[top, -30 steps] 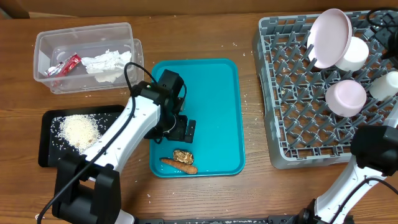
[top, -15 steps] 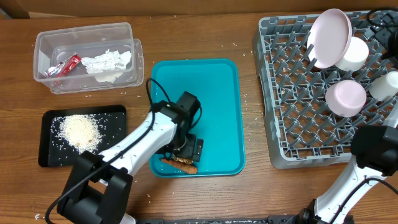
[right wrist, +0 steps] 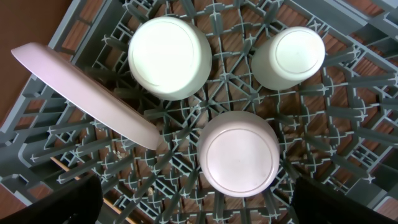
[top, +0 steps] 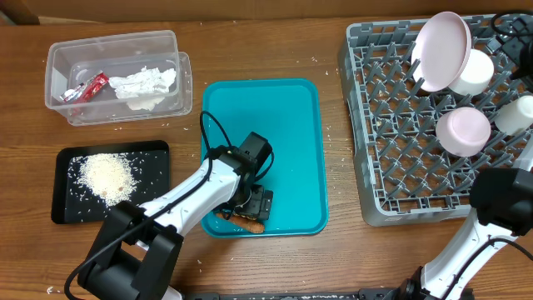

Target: Sort waste into correct bins and load items into the dishwasher

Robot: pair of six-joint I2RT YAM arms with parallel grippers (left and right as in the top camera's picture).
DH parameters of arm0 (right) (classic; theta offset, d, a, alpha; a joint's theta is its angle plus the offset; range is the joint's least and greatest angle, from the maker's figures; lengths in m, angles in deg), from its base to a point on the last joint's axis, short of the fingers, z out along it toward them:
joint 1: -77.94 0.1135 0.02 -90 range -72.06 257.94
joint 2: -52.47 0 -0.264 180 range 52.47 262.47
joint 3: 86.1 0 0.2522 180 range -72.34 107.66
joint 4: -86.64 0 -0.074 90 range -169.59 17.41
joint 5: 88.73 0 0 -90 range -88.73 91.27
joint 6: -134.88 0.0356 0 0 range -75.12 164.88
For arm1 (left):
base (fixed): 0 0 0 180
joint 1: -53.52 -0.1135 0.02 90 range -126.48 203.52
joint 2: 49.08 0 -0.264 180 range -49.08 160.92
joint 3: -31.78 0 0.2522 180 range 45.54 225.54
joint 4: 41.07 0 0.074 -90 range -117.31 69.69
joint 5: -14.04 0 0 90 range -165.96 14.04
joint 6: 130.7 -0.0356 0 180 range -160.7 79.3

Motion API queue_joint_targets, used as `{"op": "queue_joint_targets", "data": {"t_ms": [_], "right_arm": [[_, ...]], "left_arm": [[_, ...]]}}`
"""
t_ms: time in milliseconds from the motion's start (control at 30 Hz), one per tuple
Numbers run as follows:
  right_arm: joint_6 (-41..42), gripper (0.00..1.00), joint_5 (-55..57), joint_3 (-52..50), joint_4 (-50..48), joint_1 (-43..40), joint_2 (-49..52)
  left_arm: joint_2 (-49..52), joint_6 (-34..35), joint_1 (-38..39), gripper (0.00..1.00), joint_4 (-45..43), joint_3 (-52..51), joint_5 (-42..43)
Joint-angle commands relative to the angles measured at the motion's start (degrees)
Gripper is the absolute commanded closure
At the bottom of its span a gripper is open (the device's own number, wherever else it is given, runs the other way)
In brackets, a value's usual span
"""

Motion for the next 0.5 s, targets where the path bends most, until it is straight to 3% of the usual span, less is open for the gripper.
{"op": "queue_joint_targets", "data": {"t_ms": [0,167,467], "right_arm": [[-0.1,0.00,-0.1,1.3,-0.3,-0.1,-1.8],[-0.1,0.00,-0.1,1.3,-0.3,-0.1,-1.8],[-0.1,0.00,-0.1,1.3,-0.3,-0.1,-1.8]], "left_arm": [[0.4,0.8,0.4,0.01,-1.3,-1.7,-1.2],[0.5,-3.3,0.4,0.05,-3.1,-2.8,-1.3],[0.5,-3.7,0.4,0.13,-3.9,-2.9,-1.4]]}}
